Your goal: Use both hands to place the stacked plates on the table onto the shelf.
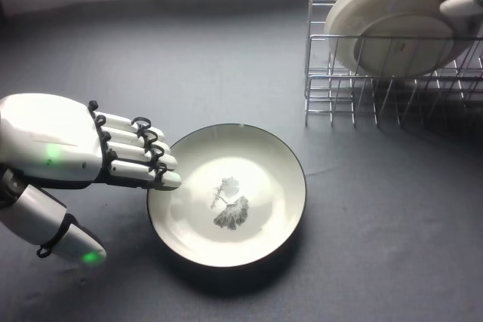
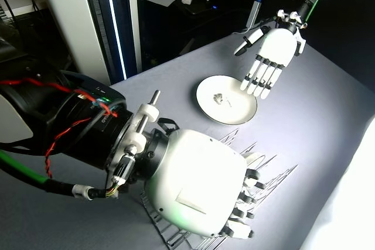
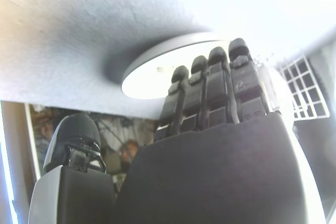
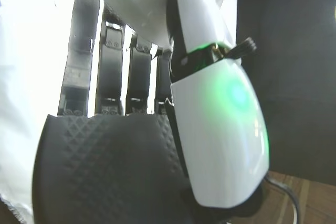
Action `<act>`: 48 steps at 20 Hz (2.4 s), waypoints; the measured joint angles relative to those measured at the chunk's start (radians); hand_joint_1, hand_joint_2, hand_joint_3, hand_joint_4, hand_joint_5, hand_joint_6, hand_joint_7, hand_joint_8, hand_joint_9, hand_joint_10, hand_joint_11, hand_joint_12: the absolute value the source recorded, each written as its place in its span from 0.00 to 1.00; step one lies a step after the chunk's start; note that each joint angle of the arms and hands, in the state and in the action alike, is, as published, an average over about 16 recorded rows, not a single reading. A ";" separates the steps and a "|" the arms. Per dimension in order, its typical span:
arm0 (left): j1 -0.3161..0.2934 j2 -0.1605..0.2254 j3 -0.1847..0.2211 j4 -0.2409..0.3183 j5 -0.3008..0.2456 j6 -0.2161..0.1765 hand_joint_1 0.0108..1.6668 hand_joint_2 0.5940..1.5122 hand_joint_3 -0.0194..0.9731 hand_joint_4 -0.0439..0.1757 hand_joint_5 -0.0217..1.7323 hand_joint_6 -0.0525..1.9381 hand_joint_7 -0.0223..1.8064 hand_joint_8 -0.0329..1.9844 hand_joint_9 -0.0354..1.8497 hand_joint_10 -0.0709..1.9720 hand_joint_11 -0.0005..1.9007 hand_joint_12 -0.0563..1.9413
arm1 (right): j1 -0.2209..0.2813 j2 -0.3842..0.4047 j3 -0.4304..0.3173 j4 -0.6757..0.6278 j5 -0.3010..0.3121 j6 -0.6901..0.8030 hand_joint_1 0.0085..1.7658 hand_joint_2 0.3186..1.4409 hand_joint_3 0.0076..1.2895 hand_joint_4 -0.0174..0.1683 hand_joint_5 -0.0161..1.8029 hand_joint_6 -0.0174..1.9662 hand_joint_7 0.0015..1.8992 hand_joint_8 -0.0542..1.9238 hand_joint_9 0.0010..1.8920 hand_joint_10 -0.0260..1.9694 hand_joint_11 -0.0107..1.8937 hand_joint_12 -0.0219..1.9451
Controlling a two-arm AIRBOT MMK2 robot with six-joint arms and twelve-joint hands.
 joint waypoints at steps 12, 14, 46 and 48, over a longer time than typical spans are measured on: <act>0.032 -0.012 0.004 -0.006 -0.005 0.006 0.00 0.65 0.03 0.22 0.03 0.03 0.02 0.02 0.02 0.03 0.01 0.03 | 0.009 -0.003 -0.068 -0.324 0.235 -0.001 0.45 0.45 0.00 0.10 0.05 0.01 0.04 0.04 0.03 0.03 0.02 0.12; 0.043 -0.014 0.006 -0.012 -0.006 0.007 0.00 0.65 0.04 0.22 0.03 0.03 0.02 0.02 0.02 0.03 0.01 0.03 | -0.009 -0.003 -0.079 -0.380 0.296 -0.001 0.45 0.41 0.00 0.10 0.03 0.01 0.02 0.04 0.01 0.02 0.02 0.04; 0.199 -0.043 0.023 -0.109 -0.007 -0.008 0.00 0.65 0.04 0.17 0.02 0.02 0.01 0.01 0.00 0.01 0.01 0.03 | -0.227 -0.279 0.071 -0.699 0.625 -0.015 0.54 0.24 0.00 0.17 0.02 0.01 0.01 0.04 0.01 0.01 0.02 0.01; 0.199 -0.044 0.023 -0.109 -0.007 -0.008 0.00 0.65 0.04 0.17 0.02 0.02 0.01 0.01 0.00 0.01 0.01 0.03 | -0.230 -0.310 0.084 -0.697 0.605 -0.016 0.55 0.24 0.00 0.18 0.02 0.01 0.01 0.04 0.01 0.01 0.02 0.01</act>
